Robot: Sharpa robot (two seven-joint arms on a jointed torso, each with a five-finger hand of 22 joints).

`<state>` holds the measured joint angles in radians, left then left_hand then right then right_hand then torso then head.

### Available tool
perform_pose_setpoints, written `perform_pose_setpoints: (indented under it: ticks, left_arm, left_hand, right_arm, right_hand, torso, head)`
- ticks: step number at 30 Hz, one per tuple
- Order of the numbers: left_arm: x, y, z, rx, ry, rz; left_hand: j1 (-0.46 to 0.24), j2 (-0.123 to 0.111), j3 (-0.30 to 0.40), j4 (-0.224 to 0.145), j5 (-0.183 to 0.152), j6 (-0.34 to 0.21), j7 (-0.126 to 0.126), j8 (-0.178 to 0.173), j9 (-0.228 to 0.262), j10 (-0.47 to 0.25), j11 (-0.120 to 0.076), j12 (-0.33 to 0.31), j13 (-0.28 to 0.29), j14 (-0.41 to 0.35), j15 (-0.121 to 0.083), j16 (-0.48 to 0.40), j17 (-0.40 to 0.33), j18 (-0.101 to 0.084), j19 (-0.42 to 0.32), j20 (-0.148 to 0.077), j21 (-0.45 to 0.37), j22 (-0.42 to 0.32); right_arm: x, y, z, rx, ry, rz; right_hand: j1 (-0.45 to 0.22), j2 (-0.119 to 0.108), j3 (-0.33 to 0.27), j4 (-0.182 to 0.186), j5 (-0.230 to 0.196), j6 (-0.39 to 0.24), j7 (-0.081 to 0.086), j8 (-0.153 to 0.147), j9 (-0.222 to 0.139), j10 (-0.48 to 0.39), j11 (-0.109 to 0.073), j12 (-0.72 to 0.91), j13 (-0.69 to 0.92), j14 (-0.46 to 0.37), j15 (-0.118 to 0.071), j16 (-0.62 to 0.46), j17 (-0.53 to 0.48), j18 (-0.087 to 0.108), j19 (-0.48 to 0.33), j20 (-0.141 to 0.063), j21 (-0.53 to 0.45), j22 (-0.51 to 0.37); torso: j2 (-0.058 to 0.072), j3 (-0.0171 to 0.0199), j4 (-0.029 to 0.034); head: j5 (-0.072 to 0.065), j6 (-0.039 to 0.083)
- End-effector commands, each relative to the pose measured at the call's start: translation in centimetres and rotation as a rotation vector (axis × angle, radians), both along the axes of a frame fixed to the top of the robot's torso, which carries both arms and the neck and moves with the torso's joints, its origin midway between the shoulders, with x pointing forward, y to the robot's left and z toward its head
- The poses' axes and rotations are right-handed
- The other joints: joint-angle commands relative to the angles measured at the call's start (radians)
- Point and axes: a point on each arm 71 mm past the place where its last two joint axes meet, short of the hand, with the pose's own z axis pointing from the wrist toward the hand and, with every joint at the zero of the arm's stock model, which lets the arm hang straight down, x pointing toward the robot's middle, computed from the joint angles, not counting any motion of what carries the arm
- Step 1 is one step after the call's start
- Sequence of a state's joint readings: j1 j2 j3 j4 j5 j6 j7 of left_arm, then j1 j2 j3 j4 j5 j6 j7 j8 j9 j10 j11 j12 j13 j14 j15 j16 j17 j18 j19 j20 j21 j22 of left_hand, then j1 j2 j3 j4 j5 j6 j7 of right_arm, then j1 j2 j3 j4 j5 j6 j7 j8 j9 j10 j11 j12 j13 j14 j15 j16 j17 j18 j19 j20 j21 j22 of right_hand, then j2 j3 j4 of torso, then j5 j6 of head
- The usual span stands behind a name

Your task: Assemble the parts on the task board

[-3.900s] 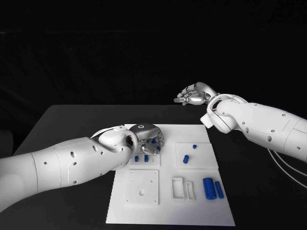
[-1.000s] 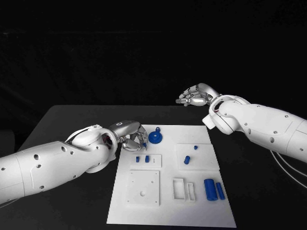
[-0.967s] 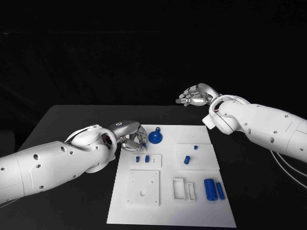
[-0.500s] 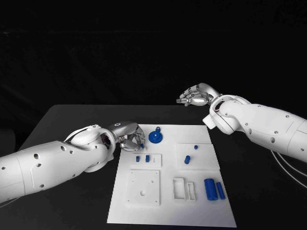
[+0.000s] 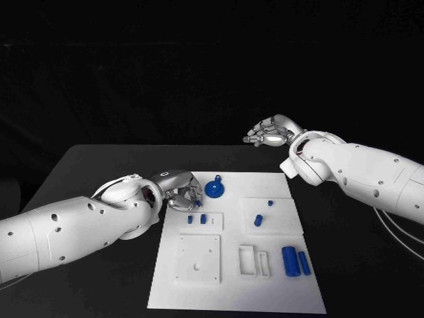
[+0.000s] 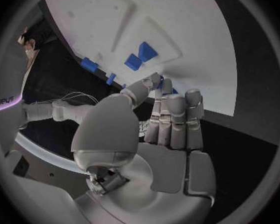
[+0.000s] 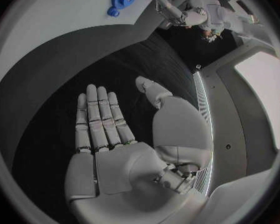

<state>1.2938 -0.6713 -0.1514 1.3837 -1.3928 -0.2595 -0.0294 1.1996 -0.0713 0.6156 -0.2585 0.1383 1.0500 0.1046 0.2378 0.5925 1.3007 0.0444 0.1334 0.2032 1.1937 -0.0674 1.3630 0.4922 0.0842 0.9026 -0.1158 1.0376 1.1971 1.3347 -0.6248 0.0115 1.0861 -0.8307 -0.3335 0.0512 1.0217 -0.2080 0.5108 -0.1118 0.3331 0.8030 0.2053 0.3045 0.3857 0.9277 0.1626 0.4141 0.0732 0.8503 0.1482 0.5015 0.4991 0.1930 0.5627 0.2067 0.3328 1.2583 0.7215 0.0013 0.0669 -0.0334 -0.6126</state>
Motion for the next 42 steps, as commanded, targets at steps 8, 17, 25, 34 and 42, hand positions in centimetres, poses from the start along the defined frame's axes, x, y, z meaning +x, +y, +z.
perform_pose_setpoints:
  ticks: [8, 17, 25, 34, 42]
  left_arm:
    - [-0.1, -0.4, -0.3, 0.001, 0.013, -0.010]
    - [-0.2, -0.8, -1.0, 0.027, 0.050, -0.014]
    - [-0.3, -1.0, -1.2, 0.064, 0.052, -0.023]
    - [-0.9, -1.9, -1.6, 0.171, -0.023, -0.085]
    - [-1.7, -2.5, -2.0, 0.236, -0.086, -0.128]
  left_hand:
    - [0.001, 0.010, 0.005, 0.000, 0.005, 0.004, 0.001, 0.005, -0.002, 0.008, -0.002, 0.002, 0.001, 0.005, -0.003, 0.003, -0.002, 0.013, 0.002, -0.046, 0.003, 0.001]
    - [0.002, 0.010, 0.006, 0.000, 0.005, 0.004, 0.001, 0.005, -0.003, 0.008, -0.002, 0.001, 0.001, 0.005, -0.003, 0.003, -0.002, 0.013, 0.002, -0.047, 0.003, 0.001]
    - [0.003, 0.011, 0.007, -0.001, 0.006, 0.004, 0.001, 0.004, -0.004, 0.008, -0.002, 0.000, 0.001, 0.005, -0.003, 0.001, -0.003, 0.013, 0.001, -0.047, 0.003, 0.002]
    - [0.004, 0.011, 0.008, -0.004, 0.008, 0.005, 0.000, 0.005, -0.004, 0.010, -0.002, 0.000, 0.001, 0.004, -0.003, 0.000, -0.003, 0.012, 0.000, -0.047, 0.002, 0.002]
    - [0.007, 0.005, 0.009, -0.006, 0.009, 0.009, -0.001, 0.008, -0.005, 0.014, -0.004, 0.000, 0.002, 0.006, -0.004, 0.000, -0.004, 0.012, 0.001, -0.048, 0.003, 0.004]
  right_arm:
    - [-0.1, 0.2, 0.0, -0.002, -0.001, 0.018]
    - [-0.1, 0.2, 0.0, -0.002, 0.000, 0.020]
    - [-0.1, 0.2, 0.0, -0.002, 0.001, 0.020]
    - [-0.1, 0.1, 0.0, -0.003, 0.002, 0.020]
    - [-0.2, 0.0, -0.3, -0.003, 0.007, 0.020]
  right_hand:
    - [-0.008, 0.006, -0.005, -0.001, 0.005, -0.006, 0.000, 0.006, -0.002, 0.009, -0.001, -0.002, -0.001, -0.006, -0.001, 0.007, -0.002, -0.001, -0.002, 0.004, -0.006, 0.002]
    - [-0.008, 0.006, -0.005, -0.001, 0.006, -0.006, 0.000, 0.007, -0.002, 0.009, -0.001, -0.002, -0.001, -0.006, -0.001, 0.007, -0.002, 0.000, -0.002, 0.004, -0.006, 0.002]
    - [-0.008, 0.006, -0.005, -0.001, 0.006, -0.006, 0.000, 0.007, -0.002, 0.009, -0.001, -0.002, -0.002, -0.006, -0.001, 0.007, -0.002, 0.000, -0.002, 0.004, -0.007, 0.003]
    - [-0.008, 0.006, -0.005, -0.001, 0.006, -0.006, 0.000, 0.007, -0.002, 0.009, -0.001, -0.002, -0.002, -0.006, -0.001, 0.007, -0.002, 0.000, -0.001, 0.004, -0.007, 0.003]
    - [-0.008, 0.006, -0.006, -0.001, 0.006, -0.006, 0.000, 0.007, -0.002, 0.009, -0.001, -0.002, -0.002, -0.006, -0.001, 0.007, -0.002, 0.000, -0.001, 0.004, -0.008, 0.004]
  torso:
    - [0.000, 0.0004, 0.0001]
    - [0.000, 0.0001, -0.0001]
    - [0.000, 0.0004, 0.0005]
    - [0.000, 0.0004, 0.0008]
    - [0.000, 0.0000, 0.0002]
  head:
    - [0.000, 0.001]
    - [-0.002, 0.000]
    - [-0.003, -0.003]
    - [-0.004, -0.004]
    - [-0.004, -0.005]
